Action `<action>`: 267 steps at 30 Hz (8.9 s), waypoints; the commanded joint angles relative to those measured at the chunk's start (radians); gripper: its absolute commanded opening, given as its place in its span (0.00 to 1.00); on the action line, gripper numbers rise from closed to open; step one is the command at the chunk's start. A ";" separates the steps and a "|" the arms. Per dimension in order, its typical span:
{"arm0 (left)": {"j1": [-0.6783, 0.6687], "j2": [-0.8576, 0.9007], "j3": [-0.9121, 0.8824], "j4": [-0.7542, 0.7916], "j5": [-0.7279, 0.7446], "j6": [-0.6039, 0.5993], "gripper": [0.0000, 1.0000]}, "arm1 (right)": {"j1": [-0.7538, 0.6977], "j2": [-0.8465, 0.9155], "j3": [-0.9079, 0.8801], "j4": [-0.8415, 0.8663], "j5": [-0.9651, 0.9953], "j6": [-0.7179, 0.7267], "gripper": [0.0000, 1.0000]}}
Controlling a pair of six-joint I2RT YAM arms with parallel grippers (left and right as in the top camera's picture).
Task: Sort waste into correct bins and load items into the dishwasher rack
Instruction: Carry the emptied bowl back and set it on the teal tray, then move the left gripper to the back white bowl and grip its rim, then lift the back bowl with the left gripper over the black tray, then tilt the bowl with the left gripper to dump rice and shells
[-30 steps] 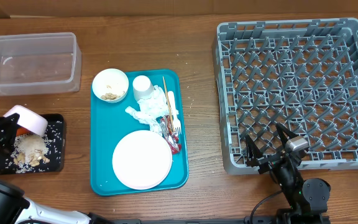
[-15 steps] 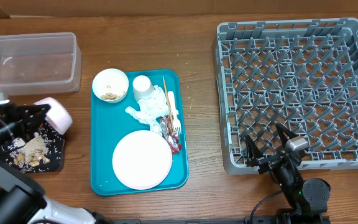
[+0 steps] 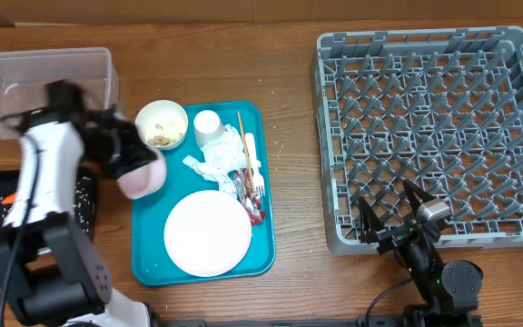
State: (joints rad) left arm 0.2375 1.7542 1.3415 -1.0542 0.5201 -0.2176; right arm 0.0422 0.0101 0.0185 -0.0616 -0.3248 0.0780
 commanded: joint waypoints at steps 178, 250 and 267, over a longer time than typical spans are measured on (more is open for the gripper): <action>-0.298 0.503 0.656 -0.113 -0.553 -0.511 0.04 | 0.007 -0.007 -0.010 0.006 0.010 0.003 1.00; 0.616 0.025 0.177 -0.141 0.214 0.090 0.04 | 0.007 -0.007 -0.010 0.006 0.010 0.003 1.00; 0.674 0.074 0.002 0.067 0.607 0.127 0.04 | 0.007 -0.007 -0.010 0.006 0.010 0.003 1.00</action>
State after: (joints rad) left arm 0.9104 1.7924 1.3476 -0.9947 0.9539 -0.1192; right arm 0.0422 0.0101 0.0185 -0.0620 -0.3248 0.0784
